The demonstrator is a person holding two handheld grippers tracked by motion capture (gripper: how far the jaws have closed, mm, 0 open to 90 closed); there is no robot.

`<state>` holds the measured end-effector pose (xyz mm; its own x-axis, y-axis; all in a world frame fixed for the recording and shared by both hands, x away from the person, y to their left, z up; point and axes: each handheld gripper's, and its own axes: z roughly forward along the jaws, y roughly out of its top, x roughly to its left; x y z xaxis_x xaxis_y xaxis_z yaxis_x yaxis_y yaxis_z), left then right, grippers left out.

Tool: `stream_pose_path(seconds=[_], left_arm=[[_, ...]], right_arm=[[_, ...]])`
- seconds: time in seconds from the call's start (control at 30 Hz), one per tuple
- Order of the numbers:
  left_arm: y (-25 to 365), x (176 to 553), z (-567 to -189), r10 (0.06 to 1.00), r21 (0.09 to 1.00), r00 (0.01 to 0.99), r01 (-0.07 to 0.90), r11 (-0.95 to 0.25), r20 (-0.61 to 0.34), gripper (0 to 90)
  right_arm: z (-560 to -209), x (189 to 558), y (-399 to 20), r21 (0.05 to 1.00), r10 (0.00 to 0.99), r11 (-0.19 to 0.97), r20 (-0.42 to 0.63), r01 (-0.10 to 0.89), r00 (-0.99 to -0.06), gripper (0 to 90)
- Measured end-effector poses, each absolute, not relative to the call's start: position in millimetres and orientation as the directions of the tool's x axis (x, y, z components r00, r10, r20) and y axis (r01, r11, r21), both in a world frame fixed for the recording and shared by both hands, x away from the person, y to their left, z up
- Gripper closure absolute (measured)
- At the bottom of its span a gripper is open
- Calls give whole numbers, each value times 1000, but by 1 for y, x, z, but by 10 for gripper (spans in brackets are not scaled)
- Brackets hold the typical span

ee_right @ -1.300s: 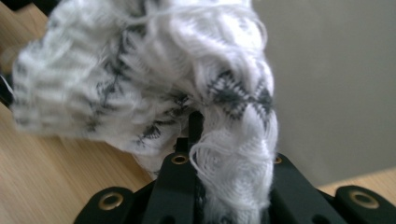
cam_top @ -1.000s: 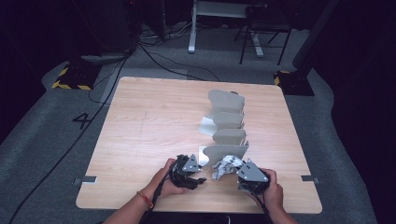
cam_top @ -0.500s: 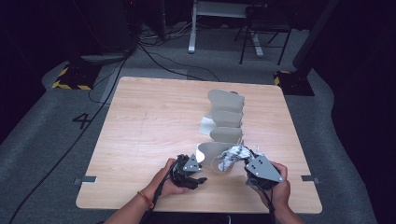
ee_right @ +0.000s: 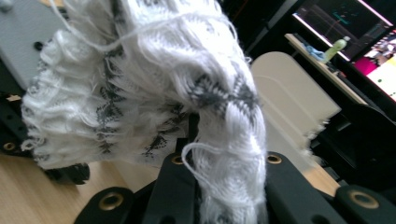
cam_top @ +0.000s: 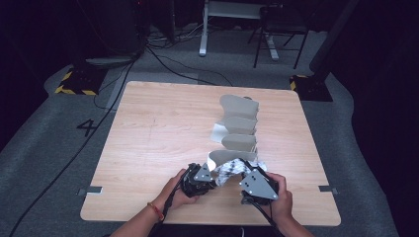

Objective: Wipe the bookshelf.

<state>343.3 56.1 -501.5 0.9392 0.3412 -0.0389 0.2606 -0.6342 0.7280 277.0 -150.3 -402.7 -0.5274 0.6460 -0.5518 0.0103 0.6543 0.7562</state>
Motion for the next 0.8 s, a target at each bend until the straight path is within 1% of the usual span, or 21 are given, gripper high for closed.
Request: stream_pose_path(seconds=[0.07,0.1,0.17,0.33,0.63,0.73,0.77,0.8], left_arm=[[56,343,-502,339,729,940,259,-633,-40,896],[55,342,-502,353,738,934,276,-615,-55,897],[56,343,-502,338,728,940,263,-633,-45,898],[56,343,-502,338,729,940,270,-630,-56,897],[56,345,-502,338,726,938,283,-627,-73,898],[56,345,-502,350,726,934,292,-622,-76,899],[56,345,-502,350,726,934,292,-622,-76,899],[56,346,-502,358,727,931,297,-619,-76,899]], right_arm=[[-410,281,-144,741,625,671,-550,22,-555,830],[-415,283,-141,735,617,678,-549,27,-564,830],[-425,287,-136,716,601,697,-554,38,-576,831],[-452,302,-139,680,592,725,-535,107,-603,830],[-465,306,-177,652,607,734,-506,188,-613,832],[-466,307,-195,662,634,715,-479,224,-608,832],[-466,307,-195,662,634,715,-479,224,-608,832],[-465,310,-209,683,669,683,-444,258,-596,832]])
